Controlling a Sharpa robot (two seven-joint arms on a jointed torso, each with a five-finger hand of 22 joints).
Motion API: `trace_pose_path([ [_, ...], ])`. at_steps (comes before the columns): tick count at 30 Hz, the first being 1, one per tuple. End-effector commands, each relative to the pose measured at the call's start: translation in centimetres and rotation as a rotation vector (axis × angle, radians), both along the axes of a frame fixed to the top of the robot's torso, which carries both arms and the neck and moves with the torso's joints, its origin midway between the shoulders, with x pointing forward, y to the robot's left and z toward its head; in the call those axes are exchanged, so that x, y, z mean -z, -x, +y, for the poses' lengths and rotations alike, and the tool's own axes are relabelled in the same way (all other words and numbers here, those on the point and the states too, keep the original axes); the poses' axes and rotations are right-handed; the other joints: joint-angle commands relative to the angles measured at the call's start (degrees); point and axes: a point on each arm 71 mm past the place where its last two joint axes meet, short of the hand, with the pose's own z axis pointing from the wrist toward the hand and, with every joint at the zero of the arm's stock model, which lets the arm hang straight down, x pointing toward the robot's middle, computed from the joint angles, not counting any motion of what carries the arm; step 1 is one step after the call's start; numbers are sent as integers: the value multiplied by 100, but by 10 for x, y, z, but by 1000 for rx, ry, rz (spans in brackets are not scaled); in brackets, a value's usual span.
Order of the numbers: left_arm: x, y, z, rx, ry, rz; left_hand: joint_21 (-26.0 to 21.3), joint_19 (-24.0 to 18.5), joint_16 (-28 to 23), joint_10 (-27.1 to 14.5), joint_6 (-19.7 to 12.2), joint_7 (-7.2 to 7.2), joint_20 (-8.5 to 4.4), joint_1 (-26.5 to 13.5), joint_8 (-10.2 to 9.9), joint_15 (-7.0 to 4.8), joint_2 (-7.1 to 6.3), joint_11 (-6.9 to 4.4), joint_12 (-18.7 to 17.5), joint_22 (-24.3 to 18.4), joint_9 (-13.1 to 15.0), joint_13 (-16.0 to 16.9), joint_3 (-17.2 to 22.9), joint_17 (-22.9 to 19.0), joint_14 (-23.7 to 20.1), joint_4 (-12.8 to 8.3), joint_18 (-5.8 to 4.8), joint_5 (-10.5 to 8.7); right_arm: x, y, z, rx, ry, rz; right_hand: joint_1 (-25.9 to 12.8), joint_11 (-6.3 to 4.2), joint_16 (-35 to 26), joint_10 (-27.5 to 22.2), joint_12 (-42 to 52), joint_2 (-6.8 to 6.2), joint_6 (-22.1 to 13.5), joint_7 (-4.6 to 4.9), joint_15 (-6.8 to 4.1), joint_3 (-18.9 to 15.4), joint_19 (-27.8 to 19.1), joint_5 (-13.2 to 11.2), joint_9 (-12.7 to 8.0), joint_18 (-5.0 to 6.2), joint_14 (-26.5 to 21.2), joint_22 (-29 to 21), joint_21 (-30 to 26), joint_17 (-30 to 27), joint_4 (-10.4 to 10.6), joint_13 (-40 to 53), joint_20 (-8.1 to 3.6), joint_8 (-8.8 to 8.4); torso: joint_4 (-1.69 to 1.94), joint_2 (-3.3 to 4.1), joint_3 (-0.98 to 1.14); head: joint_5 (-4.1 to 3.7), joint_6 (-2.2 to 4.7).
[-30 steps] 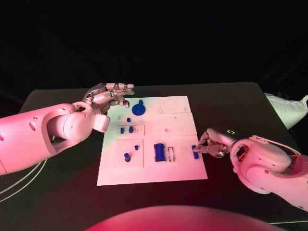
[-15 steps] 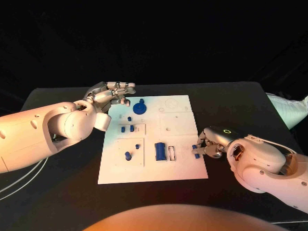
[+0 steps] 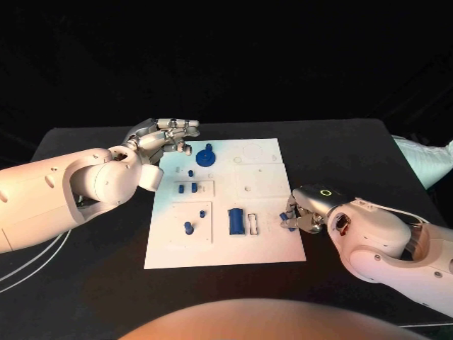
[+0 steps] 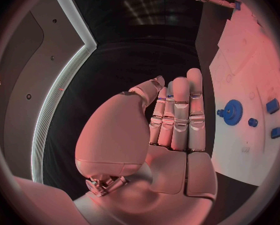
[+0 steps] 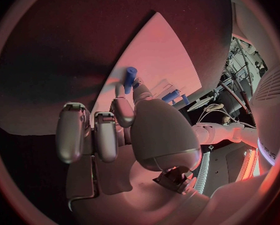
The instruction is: Assemble the parts on the task board
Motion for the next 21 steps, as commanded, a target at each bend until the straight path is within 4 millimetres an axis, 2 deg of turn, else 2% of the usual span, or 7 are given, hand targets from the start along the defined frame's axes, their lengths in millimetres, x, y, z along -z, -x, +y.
trace_pose_path([
  [1,-1,1,-2,20,8,-7,-24,13,-22,-40,-36,5,42,5,18,2,54,17,30,-5,-9,8,-27,-10,-29,-11,16,14,11,4,0,-40,113,19,194,13,-1,-16,42,22,46,-1,36,114,10,47,-19,4,486,14,-15,995,-73,206,30,-49,-1,-2,0,9,-7],
  [5,-1,1,-2,21,7,-8,-24,13,-22,-40,-36,5,42,5,18,2,54,17,30,-5,-9,8,-27,-10,-29,-11,16,14,13,4,3,-53,138,19,367,9,18,-25,46,26,61,-2,31,253,19,153,-27,-2,492,46,5,1022,-197,214,25,-71,1,-3,-1,8,-9],
  [8,-1,1,-3,23,7,-8,-24,13,-22,-40,-36,5,42,5,18,2,54,17,30,-5,-9,8,-27,-10,-29,-11,16,14,14,5,5,-59,145,20,543,4,25,-46,29,56,86,-2,26,429,24,373,-39,-5,494,63,14,1034,-327,210,18,-94,6,-2,4,11,-20],
  [9,-1,1,-3,23,7,-8,-24,13,-22,-40,-36,5,42,5,18,2,54,17,30,-5,-9,8,-27,-10,-29,-11,16,14,14,5,6,-59,140,17,623,1,27,-61,14,77,100,3,23,543,23,513,-47,-5,494,64,14,1038,-392,204,15,-107,2,-2,6,15,-20],
  [12,-1,1,-3,22,6,-8,-24,13,-22,-40,-36,5,42,5,18,2,54,17,30,-5,-9,8,-27,-10,-29,-11,16,14,12,5,8,-53,113,9,774,-5,35,-65,26,171,151,-1,18,837,31,744,-53,-9,496,86,29,1050,-524,214,8,-116,-7,-6,2,18,-20],
  [21,-1,1,-3,24,5,-9,-30,13,-20,-47,-38,5,43,2,22,3,57,18,41,-8,-8,9,-32,-15,-34,-12,16,14,7,6,11,0,-30,9,471,-12,62,-10,87,107,200,-11,22,1423,50,1222,-23,-17,505,135,63,1088,-590,248,11,-125,-1,-2,4,15,-19],
])
